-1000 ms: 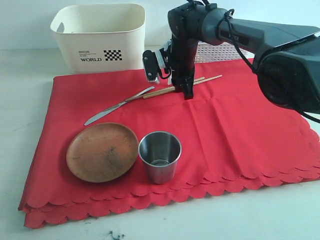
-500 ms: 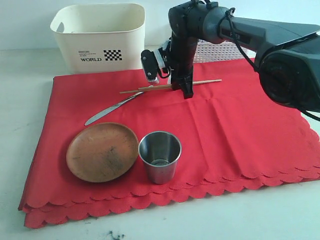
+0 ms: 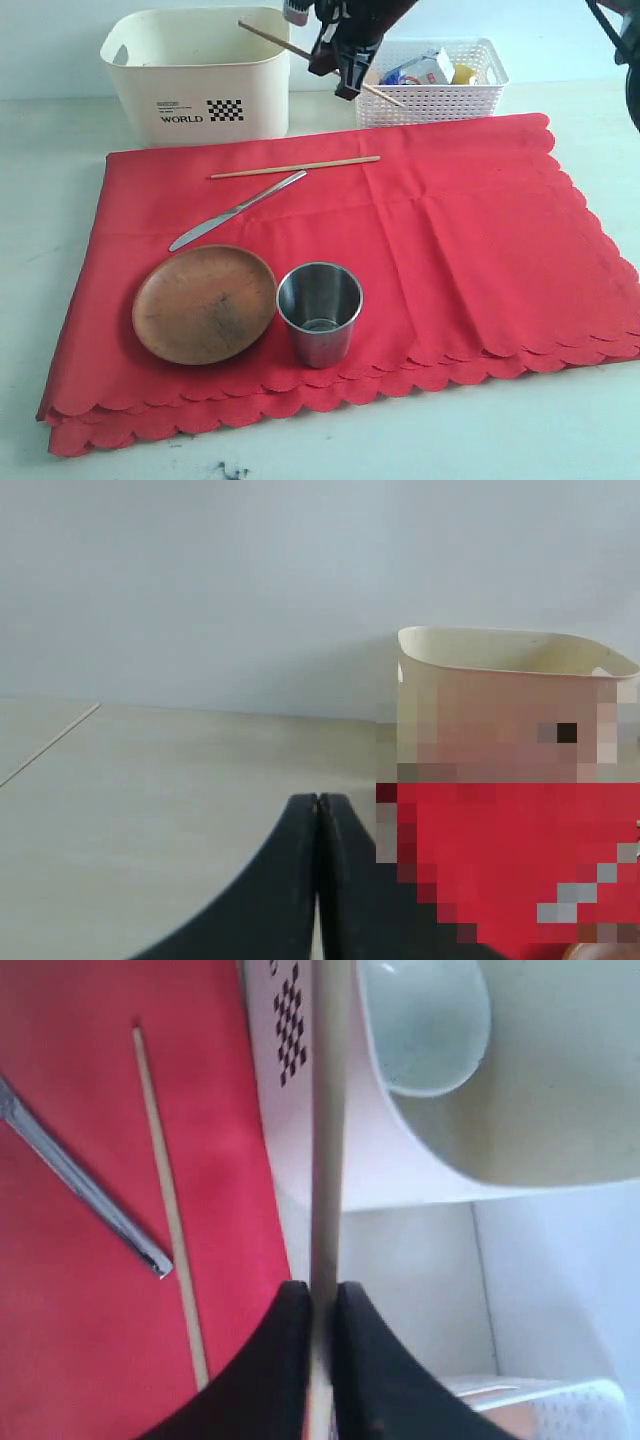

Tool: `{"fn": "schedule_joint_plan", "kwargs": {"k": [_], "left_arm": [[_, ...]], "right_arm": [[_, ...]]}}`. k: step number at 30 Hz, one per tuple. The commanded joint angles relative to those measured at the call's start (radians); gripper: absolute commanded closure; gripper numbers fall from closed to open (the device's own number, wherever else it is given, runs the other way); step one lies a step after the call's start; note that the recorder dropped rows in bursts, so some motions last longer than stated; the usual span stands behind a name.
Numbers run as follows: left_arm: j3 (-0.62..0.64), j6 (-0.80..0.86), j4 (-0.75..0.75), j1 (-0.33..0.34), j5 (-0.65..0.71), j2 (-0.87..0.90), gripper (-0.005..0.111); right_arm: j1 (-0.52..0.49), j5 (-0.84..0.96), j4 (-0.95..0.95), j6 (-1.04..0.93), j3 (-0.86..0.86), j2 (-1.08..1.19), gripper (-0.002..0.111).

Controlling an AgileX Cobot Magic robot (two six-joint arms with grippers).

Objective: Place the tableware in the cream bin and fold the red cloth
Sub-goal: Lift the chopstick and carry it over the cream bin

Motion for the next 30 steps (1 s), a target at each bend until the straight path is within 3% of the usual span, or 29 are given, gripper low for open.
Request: {"fn": "schedule_joint_plan", "kwargs": {"k": [1,7,16,20,30], "left_arm": [[0.002,0.004,0.000,-0.007,-0.003,-0.007,0.104],[0.002,0.004,0.000,-0.007,-0.003,-0.007,0.104],[0.002,0.004,0.000,-0.007,-0.003,-0.007,0.104],[0.002,0.004,0.000,-0.007,-0.003,-0.007,0.104],[0.002,0.004,0.000,-0.007,-0.003,-0.007,0.104]], "right_arm": [[-0.002,-0.024,0.046,-0.014,-0.004,-0.014,0.108],[-0.002,-0.098,0.140,-0.023,-0.004,-0.014,0.108],[-0.009,-0.202,0.359,-0.347,-0.004,-0.010,0.108],[-0.021,-0.189,0.418,-0.372,-0.004,-0.008,0.108],[-0.027,0.116,0.411,-0.268,-0.004,-0.057,0.108]]}}
